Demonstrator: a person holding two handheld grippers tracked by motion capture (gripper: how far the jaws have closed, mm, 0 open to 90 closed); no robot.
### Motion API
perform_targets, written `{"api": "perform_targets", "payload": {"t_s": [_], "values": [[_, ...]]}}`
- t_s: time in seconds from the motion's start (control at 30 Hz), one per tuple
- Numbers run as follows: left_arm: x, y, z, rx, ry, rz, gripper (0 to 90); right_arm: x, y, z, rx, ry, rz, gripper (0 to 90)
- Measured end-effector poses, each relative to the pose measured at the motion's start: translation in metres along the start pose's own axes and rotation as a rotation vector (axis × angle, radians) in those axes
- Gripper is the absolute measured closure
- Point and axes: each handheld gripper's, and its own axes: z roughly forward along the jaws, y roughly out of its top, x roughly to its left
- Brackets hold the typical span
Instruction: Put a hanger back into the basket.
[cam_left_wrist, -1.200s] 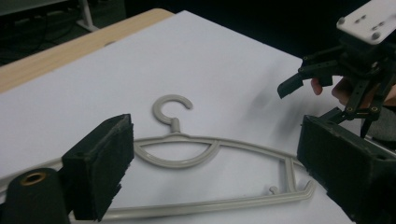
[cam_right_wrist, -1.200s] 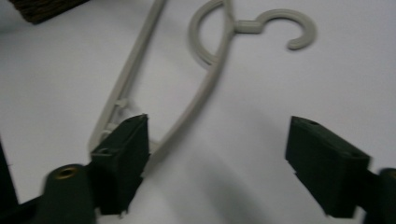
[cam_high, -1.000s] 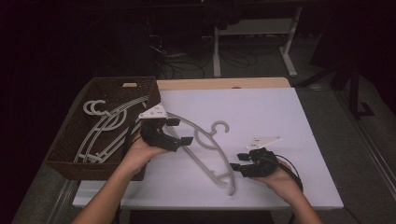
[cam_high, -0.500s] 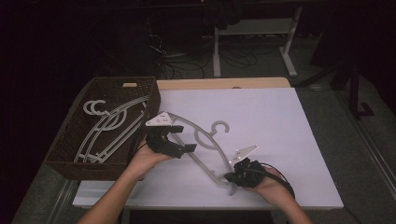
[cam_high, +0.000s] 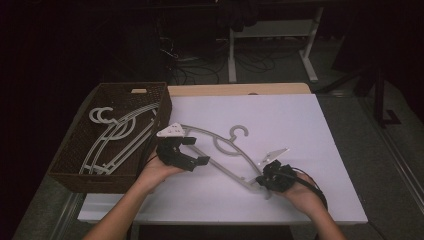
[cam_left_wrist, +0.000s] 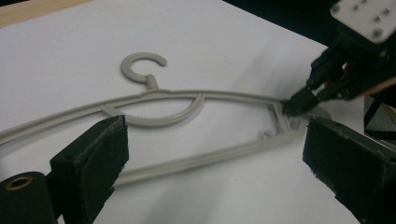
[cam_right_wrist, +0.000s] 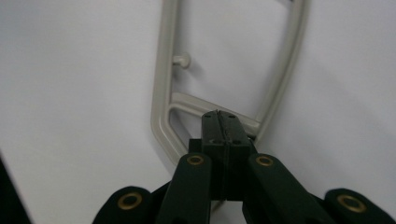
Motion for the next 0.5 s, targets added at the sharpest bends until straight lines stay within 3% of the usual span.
{"api": "perform_targets", "payload": {"t_s": [0.27, 0.5], "values": [[-0.001, -0.004, 0.003, 0.012, 0.0, -0.008, 6.7, -0.047, -0.009, -0.009, -0.001, -0.112, 0.097, 88.8], [0.0, -0.005, 0.003, 0.013, 0.001, -0.012, 6.7, -0.08, -0.007, -0.009, 0.013, -0.24, 0.127, 88.9]]}}
